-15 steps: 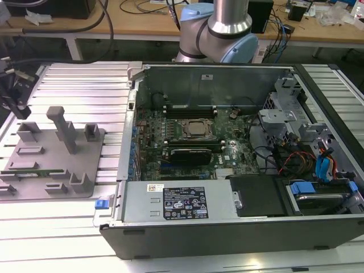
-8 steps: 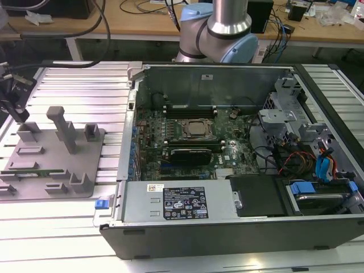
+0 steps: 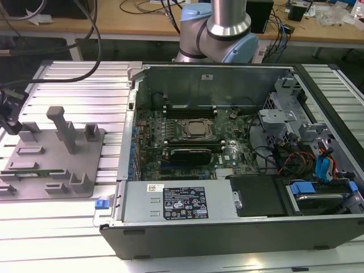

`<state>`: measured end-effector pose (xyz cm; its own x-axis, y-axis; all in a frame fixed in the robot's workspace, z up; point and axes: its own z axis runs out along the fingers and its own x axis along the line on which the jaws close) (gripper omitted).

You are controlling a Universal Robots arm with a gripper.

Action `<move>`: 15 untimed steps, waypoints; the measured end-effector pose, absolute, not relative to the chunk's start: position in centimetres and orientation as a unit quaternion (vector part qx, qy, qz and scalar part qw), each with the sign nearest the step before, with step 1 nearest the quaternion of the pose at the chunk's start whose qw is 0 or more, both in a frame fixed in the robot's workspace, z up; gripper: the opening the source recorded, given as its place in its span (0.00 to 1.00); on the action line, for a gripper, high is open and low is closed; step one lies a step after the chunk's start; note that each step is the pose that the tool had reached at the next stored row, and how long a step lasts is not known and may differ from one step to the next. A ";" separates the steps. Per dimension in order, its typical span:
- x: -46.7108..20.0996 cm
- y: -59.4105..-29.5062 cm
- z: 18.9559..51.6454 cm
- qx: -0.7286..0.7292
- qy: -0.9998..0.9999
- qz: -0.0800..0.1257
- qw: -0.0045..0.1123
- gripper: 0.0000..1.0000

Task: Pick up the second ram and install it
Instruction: 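Reach for the second ram, then pick up the second ram and move it above second insertion slot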

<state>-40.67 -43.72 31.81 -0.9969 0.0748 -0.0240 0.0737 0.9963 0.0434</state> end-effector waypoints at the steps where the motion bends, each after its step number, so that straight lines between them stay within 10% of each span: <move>1: -40.7 -43.9 31.7 0.037 0.999 0.021 0.013 0.08; 15: -40.7 -43.9 31.7 0.037 0.999 0.021 0.013 0.08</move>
